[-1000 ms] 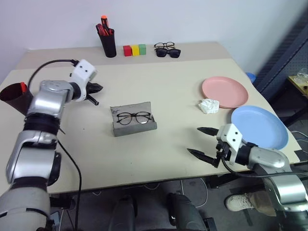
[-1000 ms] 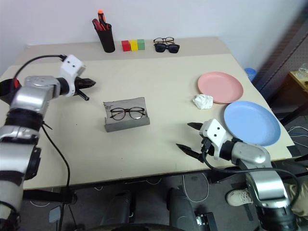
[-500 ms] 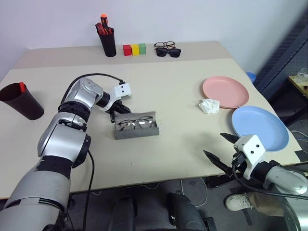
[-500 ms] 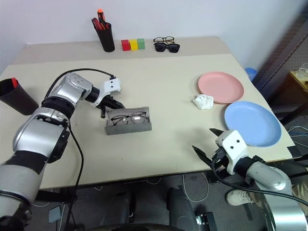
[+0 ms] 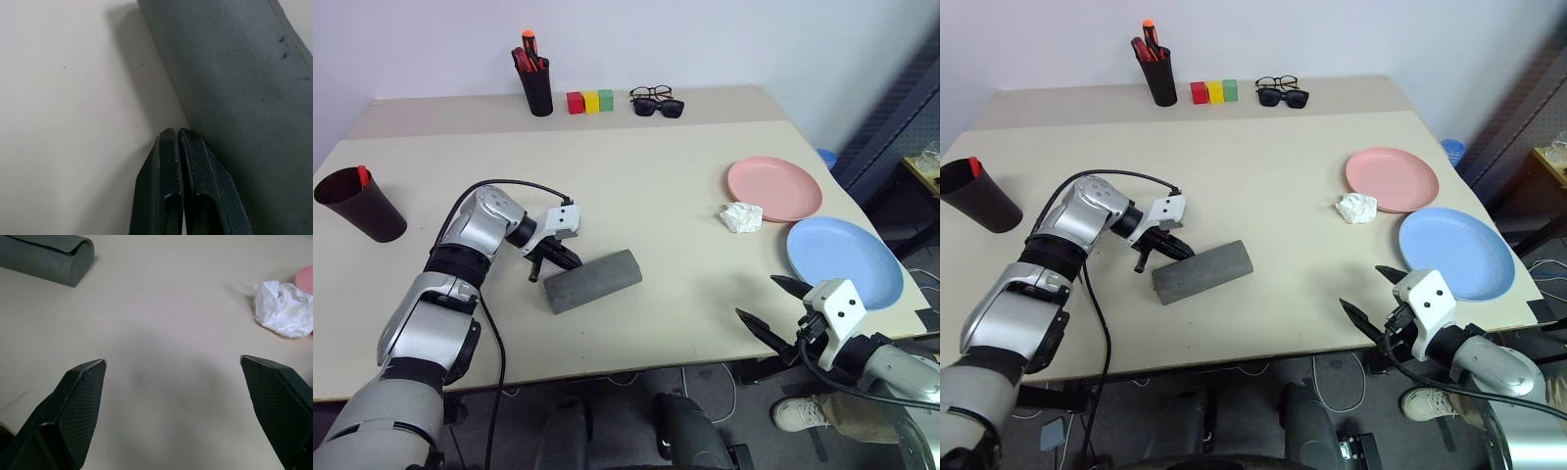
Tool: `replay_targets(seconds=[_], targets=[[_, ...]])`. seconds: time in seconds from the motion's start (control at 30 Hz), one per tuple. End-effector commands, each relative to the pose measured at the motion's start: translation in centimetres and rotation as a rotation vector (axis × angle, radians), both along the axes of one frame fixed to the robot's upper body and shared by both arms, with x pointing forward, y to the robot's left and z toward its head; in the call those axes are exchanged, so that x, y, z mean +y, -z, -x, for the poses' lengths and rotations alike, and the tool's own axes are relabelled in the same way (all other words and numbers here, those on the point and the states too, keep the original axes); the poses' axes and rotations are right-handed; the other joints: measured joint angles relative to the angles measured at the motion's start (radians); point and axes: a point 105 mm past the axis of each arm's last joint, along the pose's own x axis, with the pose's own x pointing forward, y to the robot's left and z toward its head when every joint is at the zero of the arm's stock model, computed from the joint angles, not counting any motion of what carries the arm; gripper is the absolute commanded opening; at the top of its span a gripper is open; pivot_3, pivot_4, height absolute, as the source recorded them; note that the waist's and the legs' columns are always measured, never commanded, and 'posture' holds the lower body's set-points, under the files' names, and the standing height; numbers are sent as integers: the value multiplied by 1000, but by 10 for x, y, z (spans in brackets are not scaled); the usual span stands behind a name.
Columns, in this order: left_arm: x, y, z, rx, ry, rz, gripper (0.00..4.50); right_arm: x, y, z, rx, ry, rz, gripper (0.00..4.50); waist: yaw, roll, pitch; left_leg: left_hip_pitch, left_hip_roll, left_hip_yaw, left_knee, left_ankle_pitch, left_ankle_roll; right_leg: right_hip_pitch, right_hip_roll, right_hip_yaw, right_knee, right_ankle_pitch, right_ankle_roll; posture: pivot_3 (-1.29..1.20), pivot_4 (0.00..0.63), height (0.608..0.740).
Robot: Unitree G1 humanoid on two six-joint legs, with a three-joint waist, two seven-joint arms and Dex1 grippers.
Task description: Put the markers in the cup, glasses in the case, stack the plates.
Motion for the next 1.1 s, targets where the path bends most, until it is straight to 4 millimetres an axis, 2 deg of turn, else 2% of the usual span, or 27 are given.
replay_targets(seconds=[0.03,0.13,0.17,0.23,0.3,0.33,0.37,0.4,0.47,0.57,0.67,0.87,0.97,1.1], targets=[[-2,-25,-16,-112,-88,102,80,-14,-14,-6,-66,41,13,4500,1,0,0,0,0,0,0,0,0,0,0,0,0,0,0,0,150,740],[-14,-76,-34,-254,-161,321,80,-32,-13,-17,-67,135,43,4500,0,-1,1,-1,0,0,1,0,0,0,0,0,0,0,0,0,150,740],[-16,-86,-36,-283,-162,366,80,-35,-12,-19,-65,153,56,4500,1,-1,1,-1,0,0,2,0,0,0,0,0,0,0,1,0,150,740],[-31,-112,-29,-323,-123,467,80,-47,-15,-27,-82,209,61,4500,0,-1,1,-1,0,0,1,0,0,0,0,0,0,0,0,0,150,740],[-49,-126,-12,-281,-59,549,80,-63,-15,-37,-81,291,65,4500,-1,-1,1,-1,0,0,0,0,0,0,0,0,0,0,0,0,150,740],[-57,-128,-4,-255,-28,569,80,-69,-14,-40,-77,313,73,4500,-2,-1,1,-1,0,0,0,0,0,0,0,0,-1,0,0,0,150,740],[-65,-126,6,-234,7,578,310,-74,-11,-43,-59,335,82,4500,-2,1,0,-1,0,0,0,0,0,0,0,0,-1,0,0,0,150,740],[-71,-123,16,-187,35,588,610,-79,-8,-46,-41,354,94,4500,-2,2,0,-1,0,0,-1,0,0,0,0,0,0,0,0,0,150,740],[-77,-101,39,-117,117,526,1336,-85,-3,-50,-18,374,109,4500,-5,2,-1,0,0,0,-1,0,0,0,1,1,1,0,0,0,150,740],[-76,-69,51,-78,145,434,2931,-87,-1,-56,4,390,90,4500,-11,3,-1,4,0,0,-3,0,0,0,2,2,4,0,0,0,150,740],[-79,-61,53,-76,142,415,4472,-87,2,-58,28,390,89,4500,-8,3,-1,4,0,-1,-1,0,1,0,3,2,5,0,0,0,150,740],[-90,-69,39,-132,86,431,4472,-81,9,-60,90,375,50,4500,-2,3,-1,1,-1,-1,1,0,1,1,2,2,1,0,0,0,150,740],[-92,-71,36,-145,73,437,4500,-81,13,-62,123,393,21,3633,-3,3,-1,1,-1,-1,0,0,1,1,1,2,0,0,0,0,150,740],[-92,-74,36,-150,74,442,4500,-82,16,-64,147,407,20,1673,-5,3,-1,1,-1,-1,0,0,1,1,2,2,1,0,0,0,150,740]])
